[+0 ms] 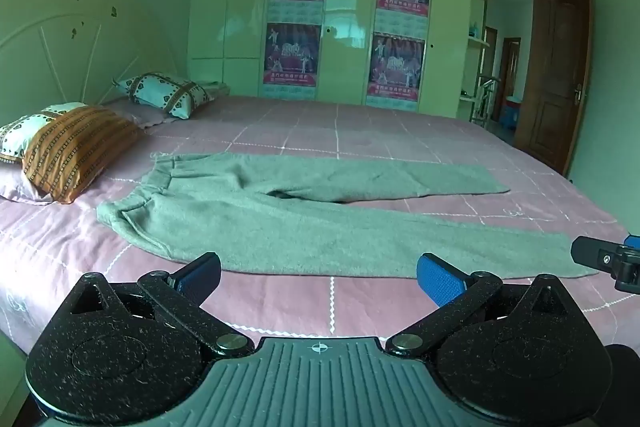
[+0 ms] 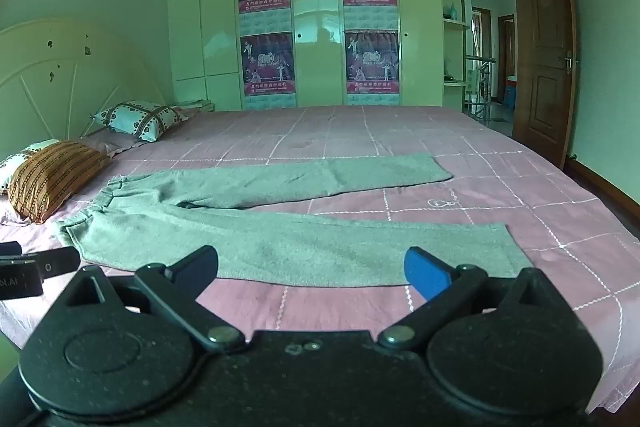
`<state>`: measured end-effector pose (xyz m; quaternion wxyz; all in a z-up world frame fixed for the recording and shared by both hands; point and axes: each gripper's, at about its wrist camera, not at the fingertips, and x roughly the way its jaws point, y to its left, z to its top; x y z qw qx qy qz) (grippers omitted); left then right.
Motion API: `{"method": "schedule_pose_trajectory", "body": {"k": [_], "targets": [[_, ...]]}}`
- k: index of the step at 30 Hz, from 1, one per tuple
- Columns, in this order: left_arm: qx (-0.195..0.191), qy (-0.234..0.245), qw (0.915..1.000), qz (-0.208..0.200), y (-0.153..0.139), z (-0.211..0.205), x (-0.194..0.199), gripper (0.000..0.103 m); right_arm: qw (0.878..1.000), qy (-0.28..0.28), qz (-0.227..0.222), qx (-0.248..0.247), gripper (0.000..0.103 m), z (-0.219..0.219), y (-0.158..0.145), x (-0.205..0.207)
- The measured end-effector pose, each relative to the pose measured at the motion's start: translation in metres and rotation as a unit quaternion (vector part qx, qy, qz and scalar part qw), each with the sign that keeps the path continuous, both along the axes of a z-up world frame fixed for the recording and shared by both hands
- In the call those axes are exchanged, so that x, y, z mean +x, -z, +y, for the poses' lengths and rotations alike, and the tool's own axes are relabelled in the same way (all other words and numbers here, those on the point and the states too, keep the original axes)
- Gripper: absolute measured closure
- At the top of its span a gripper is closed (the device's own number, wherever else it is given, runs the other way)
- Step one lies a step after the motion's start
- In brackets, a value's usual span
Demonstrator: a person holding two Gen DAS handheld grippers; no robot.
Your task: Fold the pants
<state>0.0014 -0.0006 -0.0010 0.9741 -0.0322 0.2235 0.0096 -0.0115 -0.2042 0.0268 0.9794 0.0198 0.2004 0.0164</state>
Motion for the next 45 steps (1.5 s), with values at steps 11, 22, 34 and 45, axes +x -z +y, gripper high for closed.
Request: {"method": "schedule_pose_trajectory", "body": {"k": [11, 22, 34, 45], "targets": [[0.005, 0.001, 0.9999, -0.010, -0.0034, -0.0013, -0.0030, 0.000, 1.000, 0.000, 0.001, -0.002, 0.009, 0.0011, -0.0016, -0.0009], [0.010, 0.004, 0.9999, -0.012, -0.0030, -0.0042, -0.0032, 0.000, 1.000, 0.000, 0.005, -0.001, 0.009, -0.0008, 0.0012, 0.0004], [0.013, 0.005, 0.9998, -0.013, -0.0028, -0.0032, -0.0043, 0.000, 1.000, 0.000, 0.005, -0.001, 0.009, -0.0010, 0.0039, 0.0005], [0.014, 0.005, 0.9998, -0.015, -0.0018, -0.0034, -0.0039, 0.000, 1.000, -0.001, 0.006, -0.001, 0.009, -0.0013, 0.0040, 0.0001]]}}
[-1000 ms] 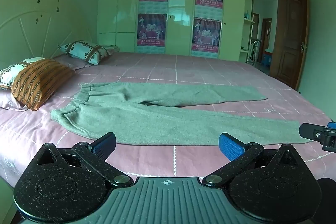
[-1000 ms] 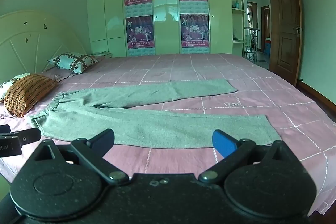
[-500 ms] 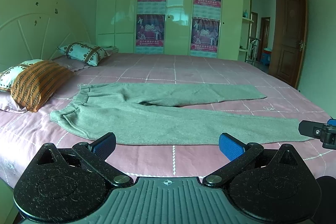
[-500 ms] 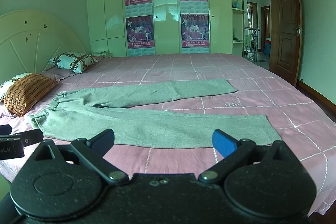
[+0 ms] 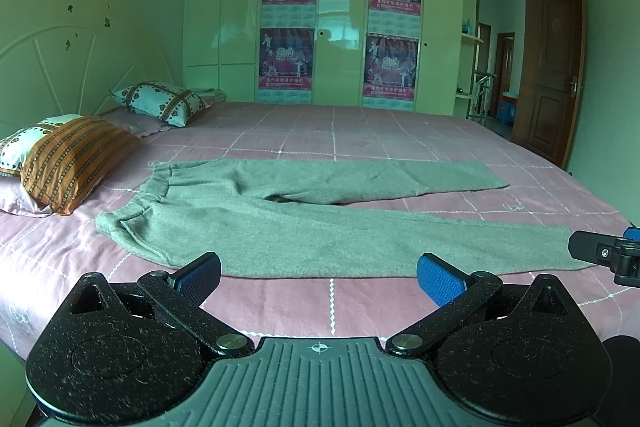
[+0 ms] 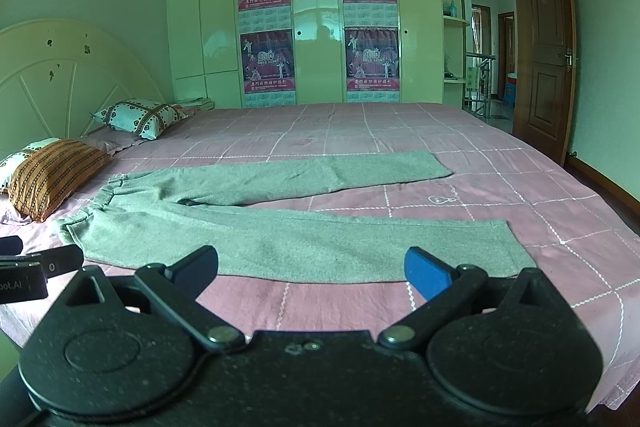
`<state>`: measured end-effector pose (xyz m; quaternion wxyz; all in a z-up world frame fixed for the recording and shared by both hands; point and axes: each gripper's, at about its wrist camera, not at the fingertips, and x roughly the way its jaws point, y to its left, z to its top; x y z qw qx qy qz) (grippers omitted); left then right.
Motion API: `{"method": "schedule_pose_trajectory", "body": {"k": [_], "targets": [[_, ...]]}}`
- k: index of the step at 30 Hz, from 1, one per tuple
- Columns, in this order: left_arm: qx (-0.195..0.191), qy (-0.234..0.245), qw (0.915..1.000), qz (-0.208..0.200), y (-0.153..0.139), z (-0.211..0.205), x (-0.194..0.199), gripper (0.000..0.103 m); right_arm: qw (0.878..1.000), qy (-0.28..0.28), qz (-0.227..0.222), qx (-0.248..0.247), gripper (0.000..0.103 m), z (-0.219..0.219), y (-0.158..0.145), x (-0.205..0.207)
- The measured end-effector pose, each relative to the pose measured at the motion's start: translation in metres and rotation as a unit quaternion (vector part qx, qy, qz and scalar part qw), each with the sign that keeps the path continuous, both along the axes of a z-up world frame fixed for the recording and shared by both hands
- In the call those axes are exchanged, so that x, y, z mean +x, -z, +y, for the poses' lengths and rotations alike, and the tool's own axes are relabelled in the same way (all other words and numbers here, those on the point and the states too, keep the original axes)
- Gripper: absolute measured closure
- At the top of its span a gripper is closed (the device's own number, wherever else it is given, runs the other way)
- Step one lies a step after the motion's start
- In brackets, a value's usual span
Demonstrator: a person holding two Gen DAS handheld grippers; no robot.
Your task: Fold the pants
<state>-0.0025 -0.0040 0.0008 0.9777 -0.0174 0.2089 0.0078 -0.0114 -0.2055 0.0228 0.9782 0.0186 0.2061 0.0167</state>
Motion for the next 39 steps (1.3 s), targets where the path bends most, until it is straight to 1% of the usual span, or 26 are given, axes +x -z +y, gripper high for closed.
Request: {"method": "schedule_pose_trajectory", "body": {"k": [36, 37, 39], "targets": [[0.008, -0.003, 0.9999, 0.006, -0.0004, -0.0024, 0.0003, 0.000, 1.000, -0.001, 0.000, -0.001, 0.009, -0.0008, 0.0024, 0.0005], [0.007, -0.003, 0.9999, 0.007, -0.0004, -0.0023, 0.0001, 0.000, 1.000, -0.001, 0.001, -0.002, 0.009, 0.0010, -0.0031, 0.0010], [0.004, -0.003, 1.0000, 0.006, -0.0006, -0.0014, 0.0003, 0.000, 1.000, 0.001, 0.000, -0.002, 0.009, 0.0008, -0.0030, 0.0010]]}}
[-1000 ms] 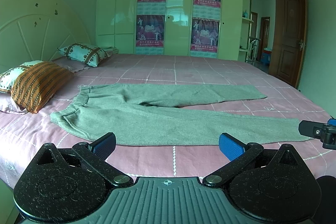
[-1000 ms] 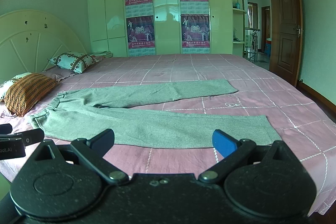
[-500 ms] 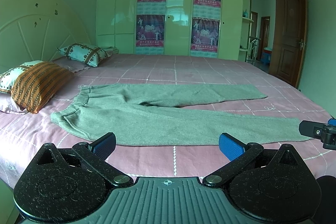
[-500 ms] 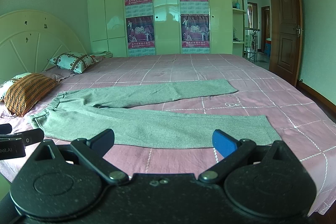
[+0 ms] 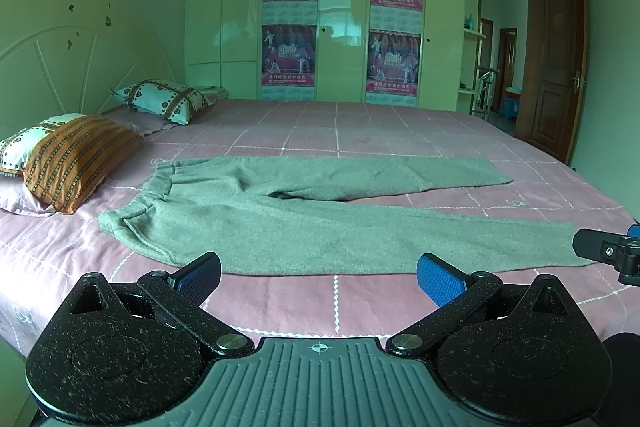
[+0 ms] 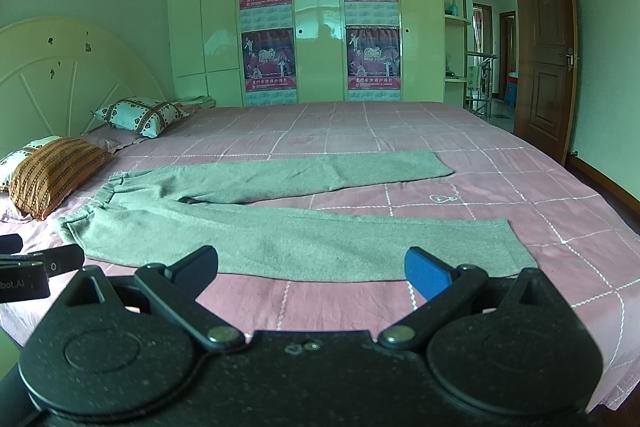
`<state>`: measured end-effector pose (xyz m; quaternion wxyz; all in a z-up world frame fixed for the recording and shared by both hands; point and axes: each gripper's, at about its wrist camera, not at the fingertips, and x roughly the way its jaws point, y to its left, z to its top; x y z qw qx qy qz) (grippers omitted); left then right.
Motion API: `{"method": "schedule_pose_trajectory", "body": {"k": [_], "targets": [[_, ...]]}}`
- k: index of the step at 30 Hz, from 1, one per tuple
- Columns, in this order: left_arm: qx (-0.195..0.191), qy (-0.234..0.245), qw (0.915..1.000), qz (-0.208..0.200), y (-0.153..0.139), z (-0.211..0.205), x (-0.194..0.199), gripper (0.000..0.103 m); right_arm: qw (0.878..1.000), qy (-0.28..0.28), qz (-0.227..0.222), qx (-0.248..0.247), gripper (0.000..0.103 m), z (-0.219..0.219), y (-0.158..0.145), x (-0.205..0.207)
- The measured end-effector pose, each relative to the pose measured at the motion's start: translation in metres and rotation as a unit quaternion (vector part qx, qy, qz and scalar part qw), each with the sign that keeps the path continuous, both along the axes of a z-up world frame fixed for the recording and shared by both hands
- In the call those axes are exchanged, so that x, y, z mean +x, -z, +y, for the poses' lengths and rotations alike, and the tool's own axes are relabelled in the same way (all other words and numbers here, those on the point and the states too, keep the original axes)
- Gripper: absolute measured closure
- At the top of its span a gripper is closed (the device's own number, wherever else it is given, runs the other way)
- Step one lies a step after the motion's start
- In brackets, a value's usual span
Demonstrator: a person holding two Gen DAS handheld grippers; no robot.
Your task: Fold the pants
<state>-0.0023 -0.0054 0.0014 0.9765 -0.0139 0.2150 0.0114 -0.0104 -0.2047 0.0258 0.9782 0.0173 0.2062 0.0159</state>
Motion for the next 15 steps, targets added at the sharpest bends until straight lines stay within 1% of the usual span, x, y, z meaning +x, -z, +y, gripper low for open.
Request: {"method": "schedule_pose_trajectory", "body": {"k": [15], "targets": [[0.007, -0.016, 0.9997, 0.016, 0.0011, 0.0002, 0.0043, 0.000, 1.000, -0.001, 0.000, -0.001, 0.007, 0.0033, 0.0031, 0.0012]]}}
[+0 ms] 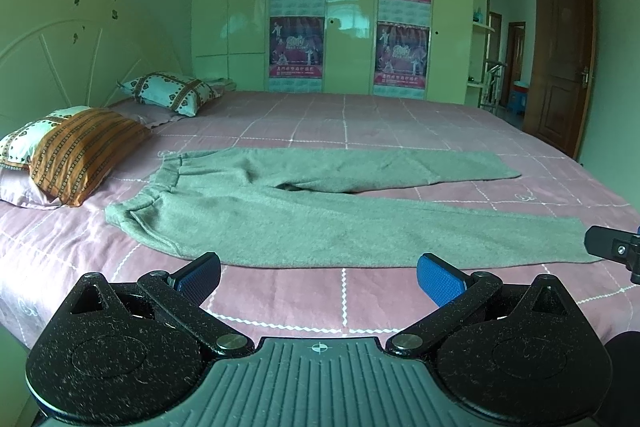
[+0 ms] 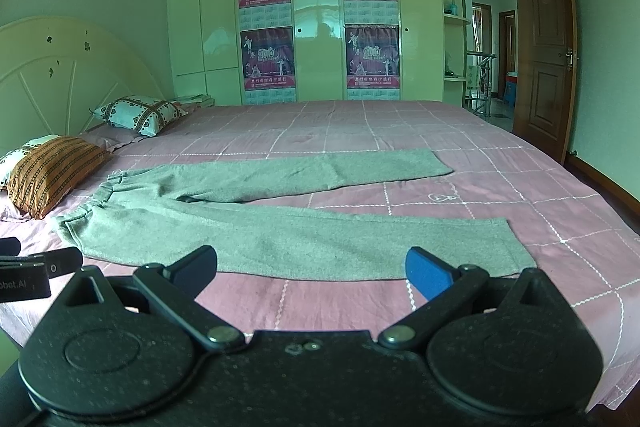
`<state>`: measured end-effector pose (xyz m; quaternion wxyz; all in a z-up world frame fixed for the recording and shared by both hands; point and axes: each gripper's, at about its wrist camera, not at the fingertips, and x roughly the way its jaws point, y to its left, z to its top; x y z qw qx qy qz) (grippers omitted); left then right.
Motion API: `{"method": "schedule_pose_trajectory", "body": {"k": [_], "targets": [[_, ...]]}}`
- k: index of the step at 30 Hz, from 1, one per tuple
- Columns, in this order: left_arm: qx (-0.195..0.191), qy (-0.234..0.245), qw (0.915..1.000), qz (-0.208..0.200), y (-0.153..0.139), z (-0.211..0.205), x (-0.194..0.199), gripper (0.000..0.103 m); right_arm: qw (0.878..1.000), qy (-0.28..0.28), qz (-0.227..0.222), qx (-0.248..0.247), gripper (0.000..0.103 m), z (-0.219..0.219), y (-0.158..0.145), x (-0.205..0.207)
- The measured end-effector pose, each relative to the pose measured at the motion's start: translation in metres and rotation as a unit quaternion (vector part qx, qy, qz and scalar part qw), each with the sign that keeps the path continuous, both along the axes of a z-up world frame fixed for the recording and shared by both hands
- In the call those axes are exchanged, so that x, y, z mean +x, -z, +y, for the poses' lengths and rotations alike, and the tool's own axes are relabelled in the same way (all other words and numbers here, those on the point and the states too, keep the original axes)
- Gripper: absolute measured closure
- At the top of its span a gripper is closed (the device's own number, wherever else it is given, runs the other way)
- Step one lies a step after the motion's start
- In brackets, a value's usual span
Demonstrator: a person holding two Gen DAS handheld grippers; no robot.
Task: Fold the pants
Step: 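Lower both tools to the waistband and close both grippers on it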
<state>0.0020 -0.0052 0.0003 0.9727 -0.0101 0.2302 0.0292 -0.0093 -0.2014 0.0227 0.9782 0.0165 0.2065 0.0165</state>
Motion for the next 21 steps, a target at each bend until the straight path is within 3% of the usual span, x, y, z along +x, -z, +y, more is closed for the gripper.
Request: {"method": "schedule_pose_trajectory", "body": {"k": [2, 6, 8, 13, 21], "targets": [[0.003, -0.003, 1.0000, 0.004, 0.000, 0.000, 0.002, 0.000, 1.000, -0.002, -0.001, -0.001, 0.007, 0.000, 0.001, 0.001], [-0.028, 0.014, 0.9995, -0.001, 0.001, 0.010, 0.007, 0.000, 1.000, -0.012, -0.009, -0.004, 0.007, 0.001, -0.002, 0.004], [-0.039, 0.011, 0.9990, 0.016, 0.002, 0.017, 0.018, 0.000, 1.000, -0.020, -0.011, -0.004, 0.007, -0.001, -0.007, 0.010], [-0.036, -0.011, 0.9991, 0.021, 0.004, 0.038, 0.047, 0.000, 1.000, -0.025, -0.005, 0.011, 0.007, -0.008, -0.012, 0.039], [-0.022, -0.023, 0.9984, 0.046, 0.004, 0.091, 0.122, 0.000, 0.999, -0.051, 0.002, -0.014, 0.007, 0.000, -0.028, 0.105]]}}
